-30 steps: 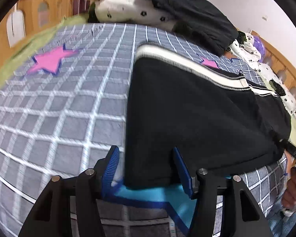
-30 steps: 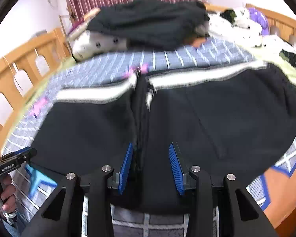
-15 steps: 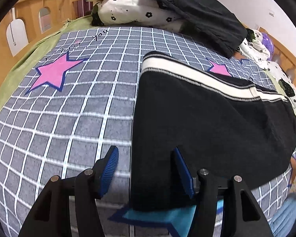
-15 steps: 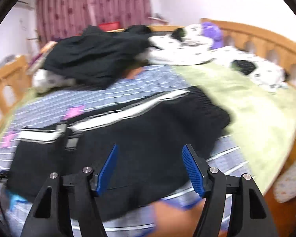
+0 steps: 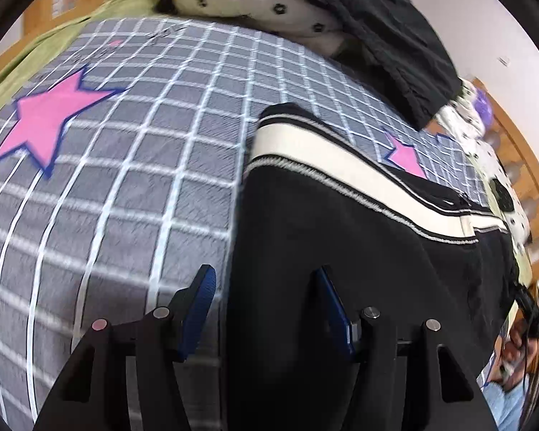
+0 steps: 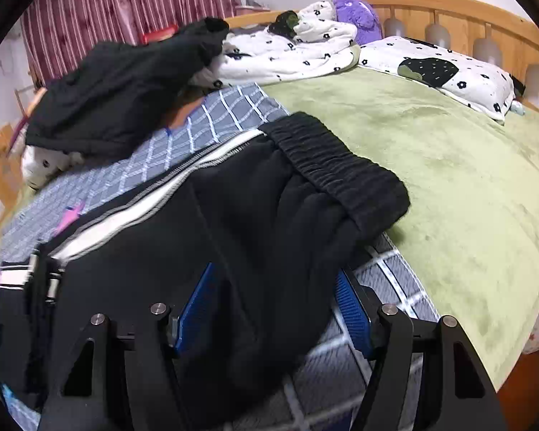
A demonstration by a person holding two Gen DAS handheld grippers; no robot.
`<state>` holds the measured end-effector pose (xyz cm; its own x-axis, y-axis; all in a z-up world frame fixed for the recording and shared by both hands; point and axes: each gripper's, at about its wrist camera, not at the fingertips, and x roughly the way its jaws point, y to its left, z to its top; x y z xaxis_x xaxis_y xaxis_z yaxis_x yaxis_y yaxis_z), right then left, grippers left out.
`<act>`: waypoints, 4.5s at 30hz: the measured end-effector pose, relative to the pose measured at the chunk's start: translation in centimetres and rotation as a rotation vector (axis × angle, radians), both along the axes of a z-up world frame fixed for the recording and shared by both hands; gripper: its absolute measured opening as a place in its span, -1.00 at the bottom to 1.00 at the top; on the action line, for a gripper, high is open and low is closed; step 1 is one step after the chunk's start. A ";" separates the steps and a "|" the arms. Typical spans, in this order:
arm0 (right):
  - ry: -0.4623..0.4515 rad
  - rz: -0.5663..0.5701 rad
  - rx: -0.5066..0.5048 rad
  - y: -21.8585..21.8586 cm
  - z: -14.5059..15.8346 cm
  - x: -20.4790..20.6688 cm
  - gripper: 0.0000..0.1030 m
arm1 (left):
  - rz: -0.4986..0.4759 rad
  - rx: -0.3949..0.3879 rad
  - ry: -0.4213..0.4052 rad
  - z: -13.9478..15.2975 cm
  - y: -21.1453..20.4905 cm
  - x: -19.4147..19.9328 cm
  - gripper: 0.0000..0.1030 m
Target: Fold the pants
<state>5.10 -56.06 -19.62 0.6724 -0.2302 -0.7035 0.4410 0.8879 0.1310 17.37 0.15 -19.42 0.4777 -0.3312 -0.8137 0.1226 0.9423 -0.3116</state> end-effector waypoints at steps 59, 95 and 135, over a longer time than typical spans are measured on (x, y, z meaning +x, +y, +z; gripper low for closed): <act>0.174 0.231 -0.083 16.1 1.8 2.5 -0.06 | 0.285 0.282 -0.184 5.8 15.0 -2.8 0.32; 0.123 0.379 0.007 26.0 -1.9 3.1 -0.01 | 0.362 -0.101 -0.053 -0.3 18.1 -10.3 -0.40; -0.027 0.358 0.120 18.6 1.3 -1.7 0.04 | -0.180 0.045 -0.356 7.8 -9.5 -14.6 0.29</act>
<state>3.41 -37.42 -18.28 0.7141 0.1059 -0.6920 0.1001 0.9629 0.2506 2.78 -9.38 -11.61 0.6703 -0.4029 -0.6231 0.3795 0.9078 -0.1788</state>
